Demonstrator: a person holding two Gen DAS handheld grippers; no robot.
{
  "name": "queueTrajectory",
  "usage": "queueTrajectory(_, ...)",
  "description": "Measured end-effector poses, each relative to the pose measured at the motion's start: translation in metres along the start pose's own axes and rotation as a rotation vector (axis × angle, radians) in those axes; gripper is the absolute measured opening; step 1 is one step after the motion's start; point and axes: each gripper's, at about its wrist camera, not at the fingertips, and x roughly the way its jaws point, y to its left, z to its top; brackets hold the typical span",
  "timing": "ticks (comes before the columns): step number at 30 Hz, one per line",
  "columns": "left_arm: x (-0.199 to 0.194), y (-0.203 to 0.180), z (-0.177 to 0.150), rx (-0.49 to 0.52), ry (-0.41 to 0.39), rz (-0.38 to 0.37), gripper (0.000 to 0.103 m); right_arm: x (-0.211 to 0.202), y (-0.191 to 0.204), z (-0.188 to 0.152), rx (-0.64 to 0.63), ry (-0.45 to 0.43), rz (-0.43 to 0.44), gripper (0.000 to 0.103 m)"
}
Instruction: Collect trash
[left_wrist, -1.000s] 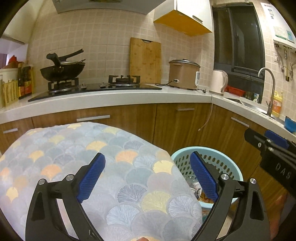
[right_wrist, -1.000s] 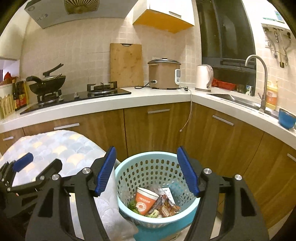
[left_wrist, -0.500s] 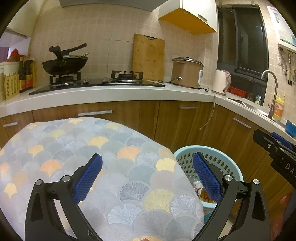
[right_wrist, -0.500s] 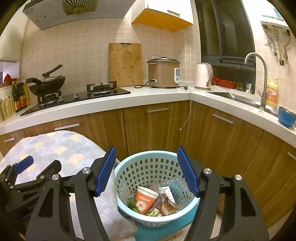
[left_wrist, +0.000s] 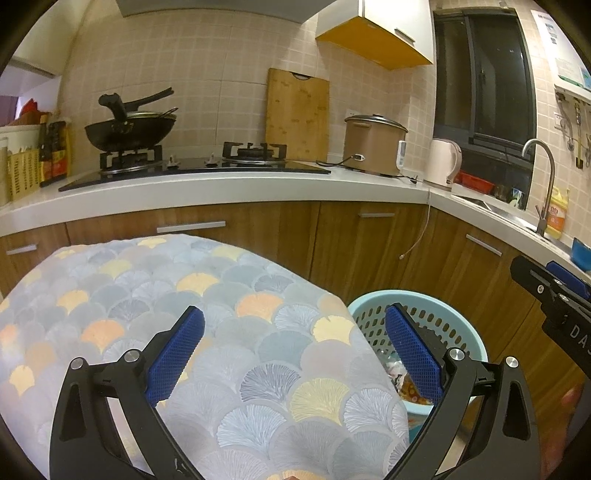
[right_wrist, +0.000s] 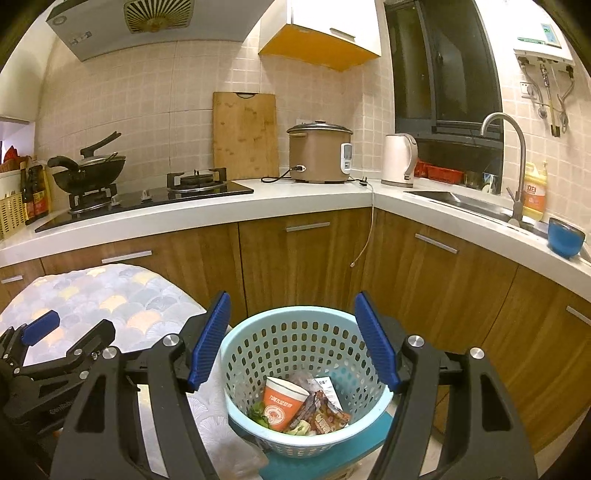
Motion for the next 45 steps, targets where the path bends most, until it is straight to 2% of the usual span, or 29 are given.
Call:
queueTrajectory(37, 0.001, -0.002, 0.0, 0.009, 0.006, -0.003, 0.095, 0.015, -0.001, -0.005, 0.01, 0.029, 0.038, 0.066)
queueTrajectory(45, 0.001, -0.002, 0.001, 0.004, 0.008, -0.004, 0.095, 0.017, -0.002, -0.006, 0.013, 0.038, 0.042, 0.069)
